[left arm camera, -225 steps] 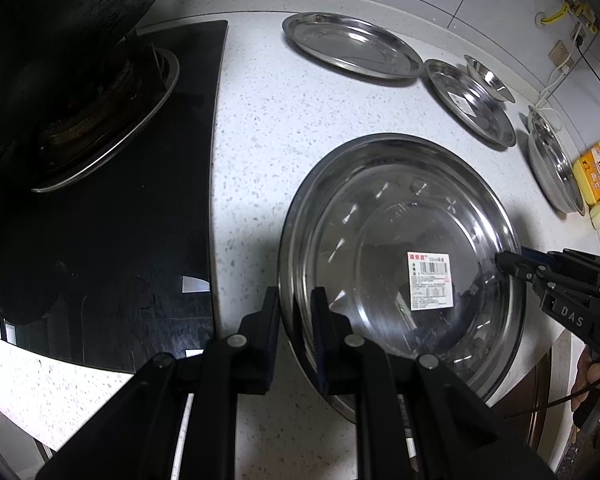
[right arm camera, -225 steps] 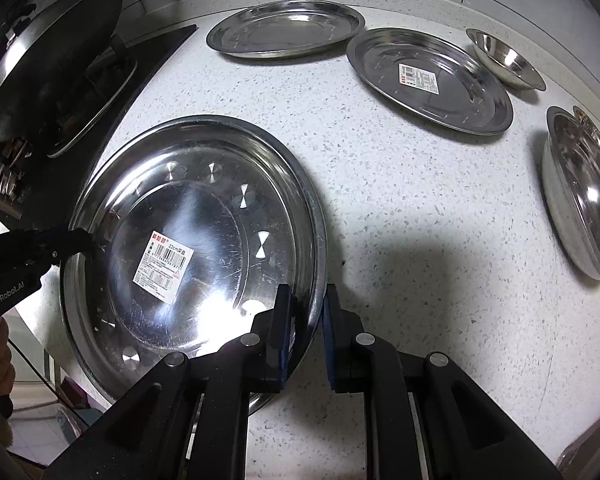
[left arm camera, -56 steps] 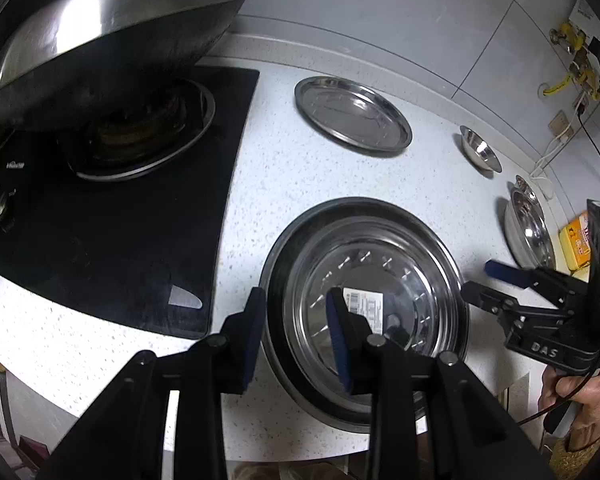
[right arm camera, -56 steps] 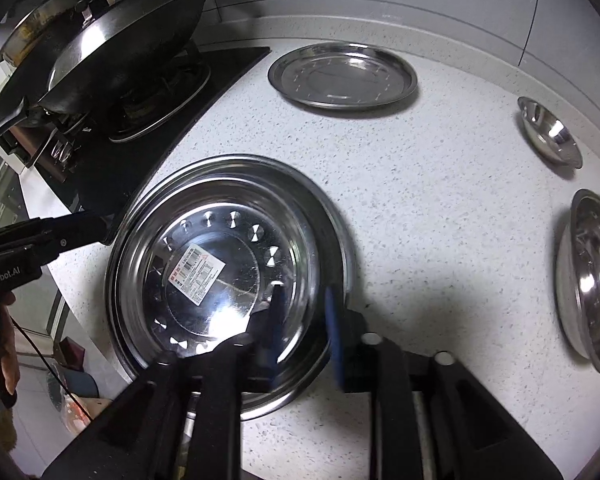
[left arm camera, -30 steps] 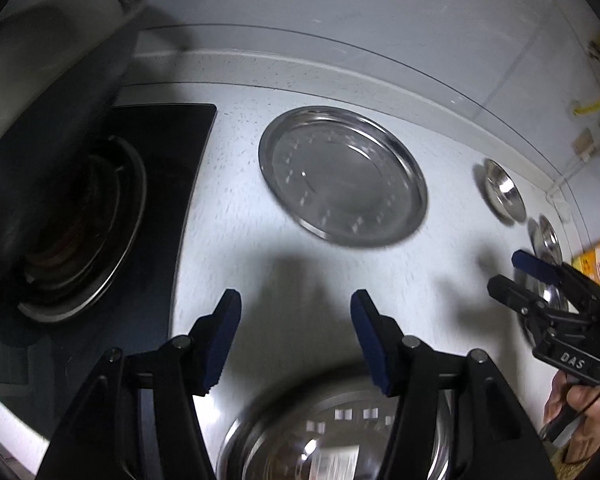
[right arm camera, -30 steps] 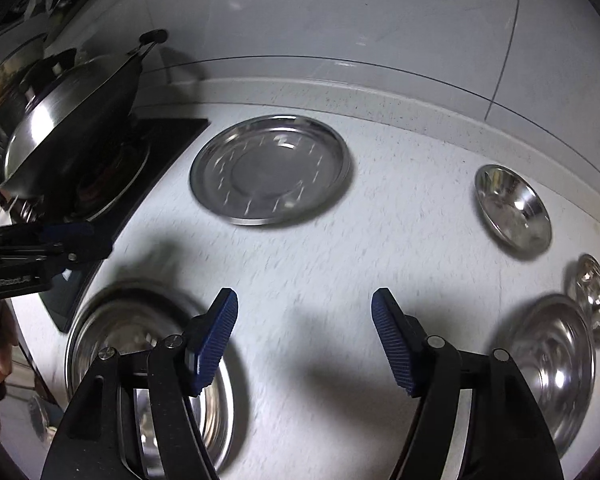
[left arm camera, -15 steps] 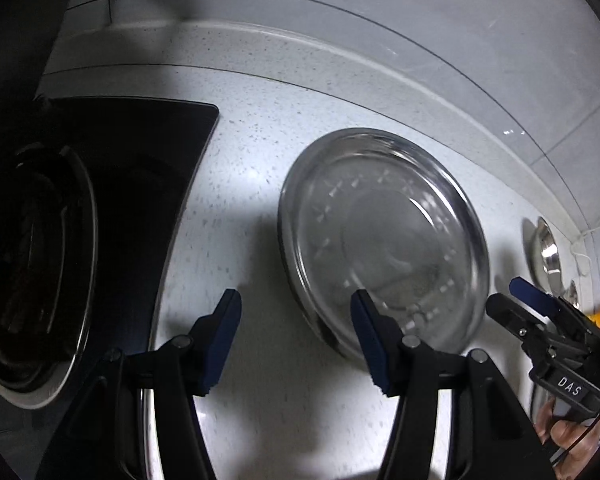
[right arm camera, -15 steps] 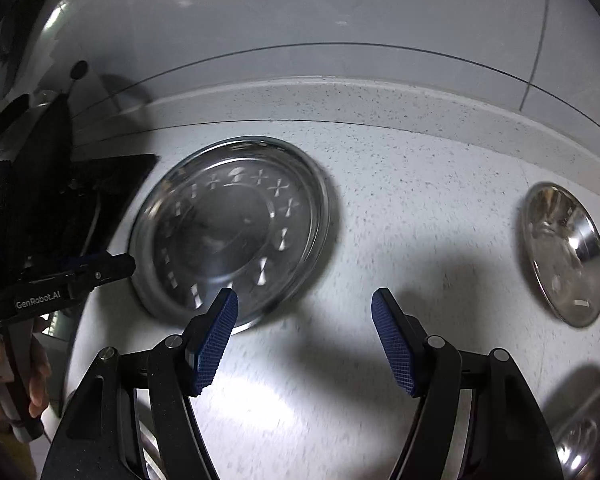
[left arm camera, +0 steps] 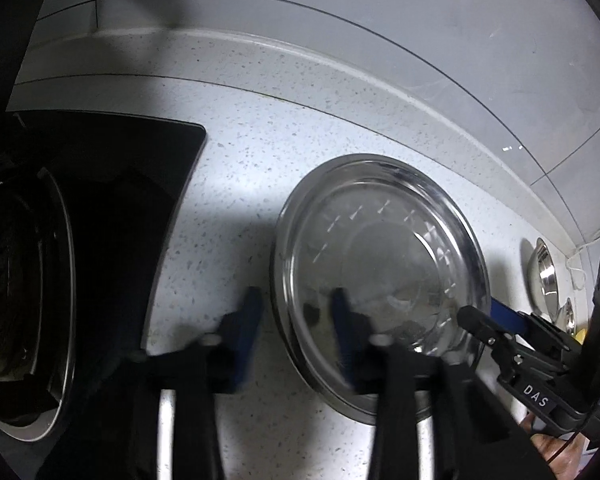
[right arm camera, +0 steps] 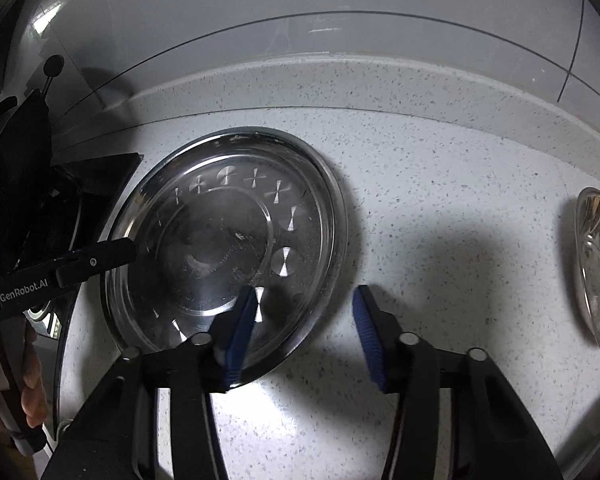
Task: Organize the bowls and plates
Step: 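Close the left tool on the plain steel plate rim while the right tool grips it too, then lift the plain plate with both tools and lower it onto the plate stack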
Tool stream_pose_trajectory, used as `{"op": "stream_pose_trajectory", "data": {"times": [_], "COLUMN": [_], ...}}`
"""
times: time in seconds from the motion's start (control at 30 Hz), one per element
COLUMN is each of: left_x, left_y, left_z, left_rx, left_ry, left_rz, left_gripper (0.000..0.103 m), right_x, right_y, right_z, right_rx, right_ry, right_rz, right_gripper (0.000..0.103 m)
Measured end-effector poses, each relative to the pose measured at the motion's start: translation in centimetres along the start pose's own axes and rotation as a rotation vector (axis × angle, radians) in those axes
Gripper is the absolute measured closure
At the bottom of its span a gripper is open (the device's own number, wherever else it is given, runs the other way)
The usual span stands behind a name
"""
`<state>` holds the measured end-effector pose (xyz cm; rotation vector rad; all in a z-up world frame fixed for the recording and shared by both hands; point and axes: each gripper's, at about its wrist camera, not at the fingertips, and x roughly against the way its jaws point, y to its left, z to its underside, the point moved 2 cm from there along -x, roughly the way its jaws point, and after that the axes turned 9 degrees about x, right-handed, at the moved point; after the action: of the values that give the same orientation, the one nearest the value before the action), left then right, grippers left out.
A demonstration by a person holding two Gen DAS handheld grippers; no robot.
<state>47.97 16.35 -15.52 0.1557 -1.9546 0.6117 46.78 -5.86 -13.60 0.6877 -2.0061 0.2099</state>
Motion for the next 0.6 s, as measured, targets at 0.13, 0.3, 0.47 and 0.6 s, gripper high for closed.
{"op": "stream_pose_trajectory", "data": {"times": [0.13, 0.3, 0.47, 0.6], "left_x": [-0.1, 0.3, 0.7, 1.6], "left_y": [0.1, 0.4, 0.2, -0.3], "left_z": [0.0, 0.5, 1.0, 1.4], "left_rx": [-0.004, 0.004, 0.004, -0.001], "left_ry": [-0.007, -0.009, 0.004, 0.002], "left_rz": [-0.022, -0.019, -0.011, -0.002], "left_gripper": [0.093, 0.093, 0.093, 0.093], "right_x": [0.0, 0.0, 0.7, 1.5], "right_y": [0.1, 0.5, 0.4, 0.5], "right_z": [0.1, 0.2, 1.0, 1.1], "right_rx": [0.016, 0.030, 0.032, 0.027], "right_ry": [-0.005, -0.005, -0.004, -0.012], "right_rz": [0.006, 0.022, 0.030, 0.034], "right_gripper": [0.079, 0.084, 0.084, 0.084]}}
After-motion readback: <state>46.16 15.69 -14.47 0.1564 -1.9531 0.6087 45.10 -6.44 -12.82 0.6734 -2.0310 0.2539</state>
